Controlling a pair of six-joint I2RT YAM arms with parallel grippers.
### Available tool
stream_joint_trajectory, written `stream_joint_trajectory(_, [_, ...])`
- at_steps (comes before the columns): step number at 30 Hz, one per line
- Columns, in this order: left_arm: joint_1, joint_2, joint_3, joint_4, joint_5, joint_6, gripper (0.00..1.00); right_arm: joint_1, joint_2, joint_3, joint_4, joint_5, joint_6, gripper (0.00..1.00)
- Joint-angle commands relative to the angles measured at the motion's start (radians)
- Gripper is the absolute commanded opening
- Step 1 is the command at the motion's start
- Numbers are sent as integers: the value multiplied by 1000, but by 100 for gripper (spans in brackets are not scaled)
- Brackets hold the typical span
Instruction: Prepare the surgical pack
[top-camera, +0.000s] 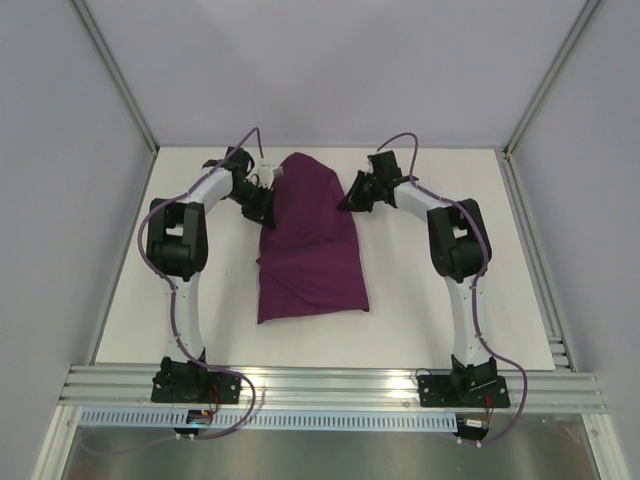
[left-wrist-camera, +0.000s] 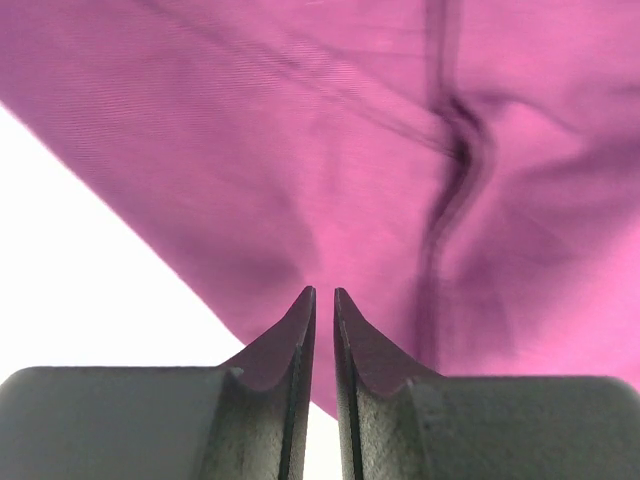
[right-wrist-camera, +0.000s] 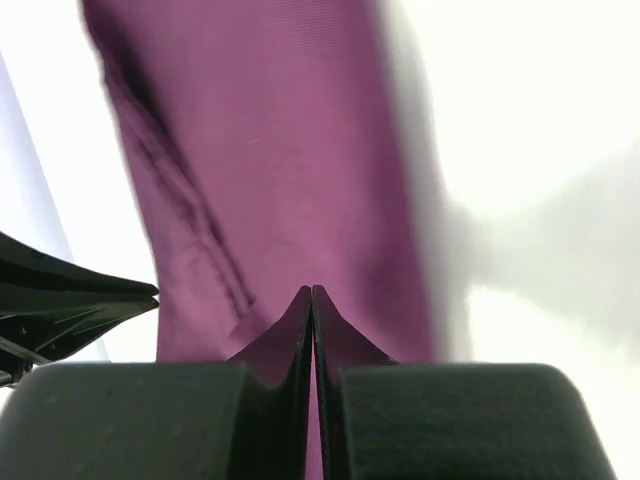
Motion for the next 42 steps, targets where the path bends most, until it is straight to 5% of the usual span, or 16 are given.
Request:
stream_joint_trajectory(1, [16, 85, 57, -3, -65, -49, 20, -10, 68, -12, 29, 7, 70, 2])
stream_joint_trajectory(12, [71, 81, 207, -2, -148, -190, 38, -33, -8, 73, 6, 60, 41, 8])
stream_joint_trajectory(16, [85, 120, 255, 42, -132, -230, 49, -34, -24, 132, -11, 134, -2, 37])
stream_joint_trajectory(17, [87, 139, 276, 29, -125, -233, 54, -39, 11, 157, -38, 142, -2, 51])
stream_joint_trajectory(20, [87, 235, 383, -38, -36, -256, 57, -49, 134, 284, -109, 142, 18, 59])
stream_joint_trajectory(25, [81, 341, 508, -75, 49, -273, 59, -49, 343, 562, -230, 76, 71, 58])
stream_joint_trajectory(31, [65, 404, 586, -92, 61, -287, 58, -49, 384, 525, -144, 58, 133, 55])
stream_joint_trajectory(36, [61, 415, 585, -45, 81, -309, 41, -49, 398, 528, -95, 16, 145, 39])
stream_joint_trajectory(42, [61, 374, 574, 21, 89, -292, 6, -53, 387, 531, -34, -11, 154, 7])
